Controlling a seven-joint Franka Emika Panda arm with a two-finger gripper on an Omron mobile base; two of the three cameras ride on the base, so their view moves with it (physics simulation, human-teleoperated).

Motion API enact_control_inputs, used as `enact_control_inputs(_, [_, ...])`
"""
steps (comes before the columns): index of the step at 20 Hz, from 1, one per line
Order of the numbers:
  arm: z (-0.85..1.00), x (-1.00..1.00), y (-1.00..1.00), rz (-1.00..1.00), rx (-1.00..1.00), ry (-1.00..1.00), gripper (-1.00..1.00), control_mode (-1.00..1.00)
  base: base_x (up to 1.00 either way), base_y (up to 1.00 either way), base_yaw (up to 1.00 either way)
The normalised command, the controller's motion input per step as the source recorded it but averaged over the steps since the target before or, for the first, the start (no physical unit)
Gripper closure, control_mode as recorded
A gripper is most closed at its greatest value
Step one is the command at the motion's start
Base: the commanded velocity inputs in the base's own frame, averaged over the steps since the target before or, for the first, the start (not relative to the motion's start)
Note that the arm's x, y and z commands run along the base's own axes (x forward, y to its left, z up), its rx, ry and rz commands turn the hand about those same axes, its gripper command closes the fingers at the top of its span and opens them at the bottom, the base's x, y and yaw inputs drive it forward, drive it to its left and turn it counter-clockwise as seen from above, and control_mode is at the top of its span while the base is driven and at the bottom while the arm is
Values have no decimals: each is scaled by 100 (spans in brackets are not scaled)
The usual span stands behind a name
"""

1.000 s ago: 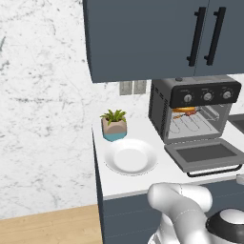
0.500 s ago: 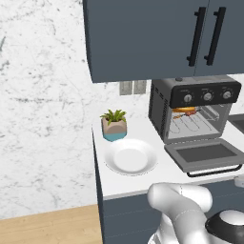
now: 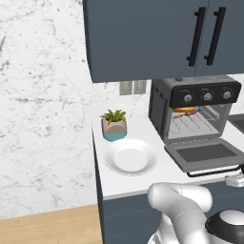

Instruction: Pick up the kebab skewer and baguette bread, and place them inside the toaster oven. Close the toaster oven door and start by setting the timer.

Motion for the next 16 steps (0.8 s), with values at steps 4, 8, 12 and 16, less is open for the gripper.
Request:
enact_control_inputs(4, [-10,11,0,0,0,0,-100,-100,0,0,0])
enact_control_inputs(8, [-6,12,0,-1,0,0,-100,-100,0,0,0])
enact_control_inputs(12, [-5,15,0,0,0,0,-100,-100,0,0,0])
enact_control_inputs(16, [-7,8,0,-1,0,1,-100,-100,0,0,0])
